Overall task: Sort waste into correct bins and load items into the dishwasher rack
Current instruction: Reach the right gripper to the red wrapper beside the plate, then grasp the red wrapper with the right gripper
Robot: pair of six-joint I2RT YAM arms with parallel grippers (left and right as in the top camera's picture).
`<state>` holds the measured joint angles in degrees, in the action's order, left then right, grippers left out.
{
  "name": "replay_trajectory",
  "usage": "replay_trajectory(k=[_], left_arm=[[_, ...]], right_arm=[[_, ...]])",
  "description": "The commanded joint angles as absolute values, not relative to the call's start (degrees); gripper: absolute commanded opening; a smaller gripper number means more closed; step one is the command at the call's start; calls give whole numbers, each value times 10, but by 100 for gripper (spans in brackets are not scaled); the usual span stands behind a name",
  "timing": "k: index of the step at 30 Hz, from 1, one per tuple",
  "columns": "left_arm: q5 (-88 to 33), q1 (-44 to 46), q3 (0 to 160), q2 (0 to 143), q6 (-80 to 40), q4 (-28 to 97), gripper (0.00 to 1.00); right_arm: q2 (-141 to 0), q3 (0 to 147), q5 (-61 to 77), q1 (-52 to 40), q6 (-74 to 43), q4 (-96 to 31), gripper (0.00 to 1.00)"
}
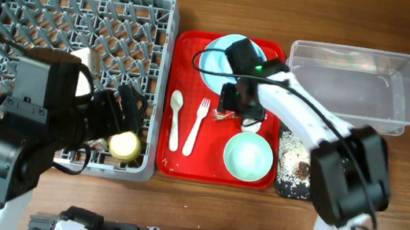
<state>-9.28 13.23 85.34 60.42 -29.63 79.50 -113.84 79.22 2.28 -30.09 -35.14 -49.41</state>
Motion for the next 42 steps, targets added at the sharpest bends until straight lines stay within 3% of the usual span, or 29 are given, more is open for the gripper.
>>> replay_trajectory(k=[1,2,3,5,6,14,15,16,17,19,23,25,26,28,31,37,38,40,42], left_arm=[[-91,133,855,602,-287,794,100],[-91,133,855,602,-288,794,100],[-91,133,855,602,-288,794,100],[-91,133,855,602,-288,794,100],[-91,133,855,602,-288,794,100],[-91,133,855,602,-288,794,100],[-91,133,855,602,-288,794,100],[-91,133,855,602,-288,794,100],[-91,133,855,602,-288,794,100],[-91,133,855,602,-287,793,100],[-91,133,855,602,-287,794,100],[-91,133,855,602,-288,794,100],[-91,133,855,602,-288,794,100],[-91,133,855,602,-288,794,100],[-91,133,855,602,-288,794,100],[-91,133,855,602,-288,794,100],[-91,133,855,602,-288,794,100],[-91,133,855,602,-288,794,100],[-91,133,855,602,-288,794,100]], right_arm=[[-1180,786,13,-304,-366,-477,69],[-1187,786,13,-304,-370,-469,67],[-1190,786,13,-304,-376,-466,54],[-1188,786,12,-303,-375,-469,11],[-1185,787,10,-303,-375,-474,4],[-1039,787,8,-303,-360,-469,4],[-1040,786,8,-303,-360,-467,16],[-1050,786,8,-304,-360,-466,47],[-1065,786,8,-304,-360,-462,57],[-1113,786,6,-304,-379,-458,64],[-1178,786,6,-304,-389,-448,66],[-1189,786,6,-304,-388,-441,65],[-1193,783,6,-304,-389,-435,58],[-1197,782,3,-304,-390,-445,28],[-1197,783,0,-304,-391,-466,6],[-1137,783,-2,-304,-354,-473,5],[-1119,783,-3,-304,-337,-465,12],[-1092,783,-3,-304,-313,-447,44],[-1093,783,-2,-304,-302,-430,55]])
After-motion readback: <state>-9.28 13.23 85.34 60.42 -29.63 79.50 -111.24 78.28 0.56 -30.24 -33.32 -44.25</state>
